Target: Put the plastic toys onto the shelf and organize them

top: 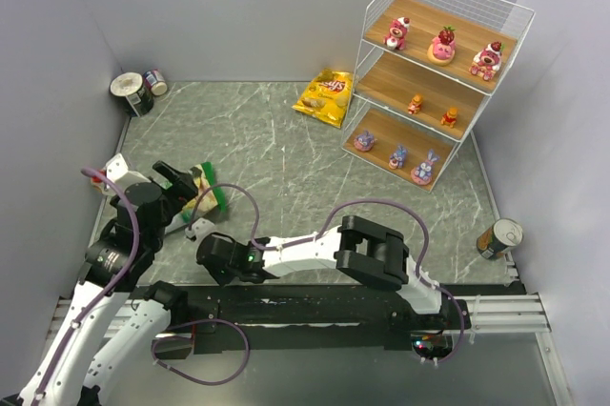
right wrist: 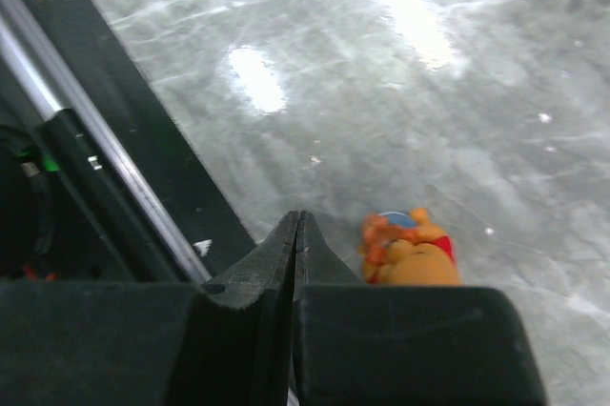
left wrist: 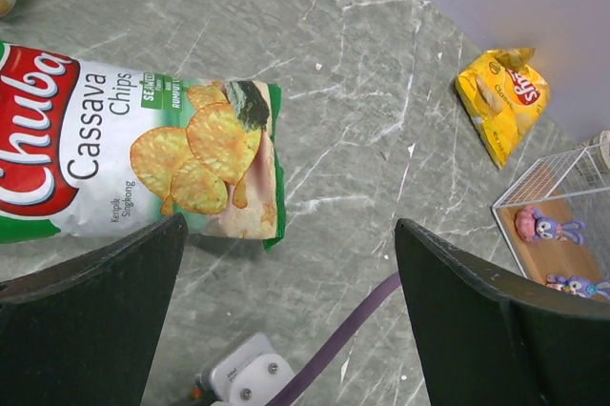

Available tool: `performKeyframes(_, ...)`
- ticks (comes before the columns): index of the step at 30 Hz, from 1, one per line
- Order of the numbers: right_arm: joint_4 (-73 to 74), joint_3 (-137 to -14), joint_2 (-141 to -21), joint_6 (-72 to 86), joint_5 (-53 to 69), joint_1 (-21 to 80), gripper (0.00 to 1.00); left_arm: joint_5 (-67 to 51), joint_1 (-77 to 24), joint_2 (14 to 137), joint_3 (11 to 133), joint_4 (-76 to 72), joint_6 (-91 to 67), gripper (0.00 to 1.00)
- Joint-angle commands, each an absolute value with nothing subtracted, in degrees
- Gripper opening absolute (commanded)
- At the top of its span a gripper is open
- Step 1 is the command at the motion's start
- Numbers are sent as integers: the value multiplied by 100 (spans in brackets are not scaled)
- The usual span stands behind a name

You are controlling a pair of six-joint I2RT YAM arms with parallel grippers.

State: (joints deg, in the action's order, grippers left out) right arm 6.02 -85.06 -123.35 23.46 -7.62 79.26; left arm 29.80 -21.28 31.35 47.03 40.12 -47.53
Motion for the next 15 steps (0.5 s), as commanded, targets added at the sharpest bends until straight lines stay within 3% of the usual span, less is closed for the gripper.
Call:
performKeyframes(1,773,-8332,-12217,2241,-1326,7937,3,2927,-2101,3252,4623,3735,-4737,96)
performKeyframes(15,615,-7137,-11673,2680,-2021,7568,2,2900,-2101,3243,4491,3639,-4737,96)
